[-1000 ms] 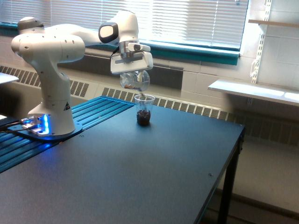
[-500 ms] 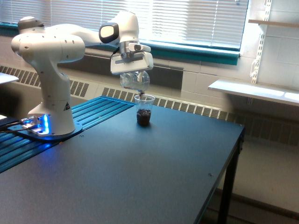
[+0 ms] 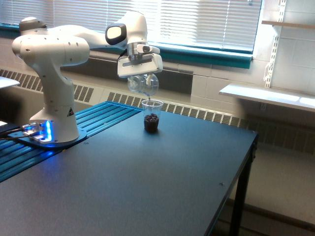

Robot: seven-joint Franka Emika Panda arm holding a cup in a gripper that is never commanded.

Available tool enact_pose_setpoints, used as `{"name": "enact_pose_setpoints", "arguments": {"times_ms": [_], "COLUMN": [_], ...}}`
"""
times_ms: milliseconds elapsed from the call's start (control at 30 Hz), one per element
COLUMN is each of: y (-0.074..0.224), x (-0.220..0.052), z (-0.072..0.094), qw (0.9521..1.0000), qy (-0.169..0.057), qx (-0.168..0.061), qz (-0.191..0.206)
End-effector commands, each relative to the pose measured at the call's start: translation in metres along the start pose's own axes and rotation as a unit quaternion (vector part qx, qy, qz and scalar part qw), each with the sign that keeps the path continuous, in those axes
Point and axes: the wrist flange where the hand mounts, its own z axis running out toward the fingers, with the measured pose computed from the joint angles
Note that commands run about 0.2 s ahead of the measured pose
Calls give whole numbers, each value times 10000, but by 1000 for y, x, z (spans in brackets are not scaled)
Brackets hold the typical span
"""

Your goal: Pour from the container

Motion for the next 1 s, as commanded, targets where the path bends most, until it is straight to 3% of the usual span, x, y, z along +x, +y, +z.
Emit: {"name": "enact_pose_setpoints", "arguments": {"times_ms": [33,1000], "y": [2,8], "x": [2,-4], "z": [-4,-6], "qw": [9999,9999], "qy": [46,43], "qx": [-120,-85], "qz": [-11,100]}}
